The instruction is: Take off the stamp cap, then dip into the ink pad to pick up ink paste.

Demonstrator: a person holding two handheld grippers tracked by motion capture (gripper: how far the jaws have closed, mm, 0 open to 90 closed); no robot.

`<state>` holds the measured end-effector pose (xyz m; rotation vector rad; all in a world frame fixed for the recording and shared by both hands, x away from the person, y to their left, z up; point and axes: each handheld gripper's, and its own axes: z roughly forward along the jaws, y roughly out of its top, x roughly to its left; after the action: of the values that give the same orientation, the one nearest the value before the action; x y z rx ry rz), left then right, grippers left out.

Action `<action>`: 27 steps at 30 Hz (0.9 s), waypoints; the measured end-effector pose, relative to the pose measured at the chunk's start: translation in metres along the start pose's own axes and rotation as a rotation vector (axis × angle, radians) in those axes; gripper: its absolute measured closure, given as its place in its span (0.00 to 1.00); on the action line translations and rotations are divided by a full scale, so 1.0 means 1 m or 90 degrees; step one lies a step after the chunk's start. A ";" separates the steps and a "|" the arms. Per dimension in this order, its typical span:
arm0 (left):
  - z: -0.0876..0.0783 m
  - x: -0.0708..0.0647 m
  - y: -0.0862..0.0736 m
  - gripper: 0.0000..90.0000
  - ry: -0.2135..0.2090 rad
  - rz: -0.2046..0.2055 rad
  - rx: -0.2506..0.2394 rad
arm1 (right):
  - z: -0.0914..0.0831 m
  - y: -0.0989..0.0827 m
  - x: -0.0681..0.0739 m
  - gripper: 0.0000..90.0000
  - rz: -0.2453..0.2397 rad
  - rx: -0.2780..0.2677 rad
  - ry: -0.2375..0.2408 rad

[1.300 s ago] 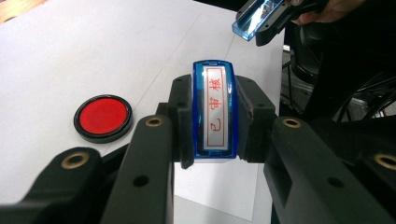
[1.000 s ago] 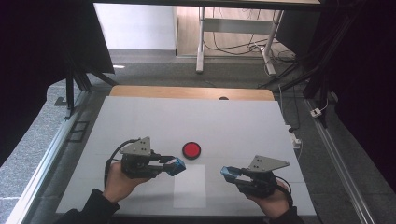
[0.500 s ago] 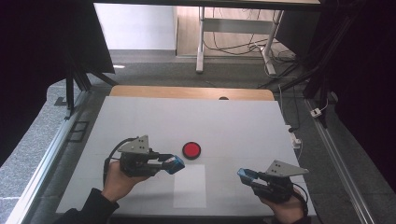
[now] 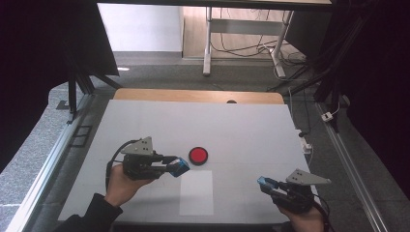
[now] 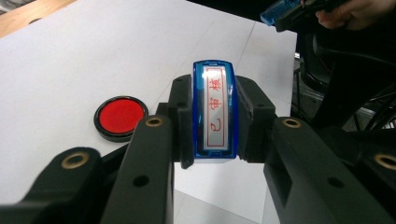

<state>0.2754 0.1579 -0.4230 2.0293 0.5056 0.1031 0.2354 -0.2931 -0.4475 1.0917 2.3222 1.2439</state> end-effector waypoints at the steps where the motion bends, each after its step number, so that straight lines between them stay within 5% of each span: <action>1: 0.000 0.001 0.000 0.78 0.001 0.000 -0.001 | 0.000 -0.001 0.000 0.76 0.003 0.002 0.001; 12: 0.006 0.005 0.003 0.78 0.008 -0.008 0.016 | 0.001 -0.008 -0.003 0.76 0.006 0.035 0.000; 27: 0.016 0.018 0.012 0.78 0.036 -0.041 0.054 | 0.001 -0.008 -0.004 0.76 0.011 0.038 0.015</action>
<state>0.3004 0.1470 -0.4230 2.0954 0.6195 0.1018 0.2348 -0.2986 -0.4548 1.1245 2.3871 1.2066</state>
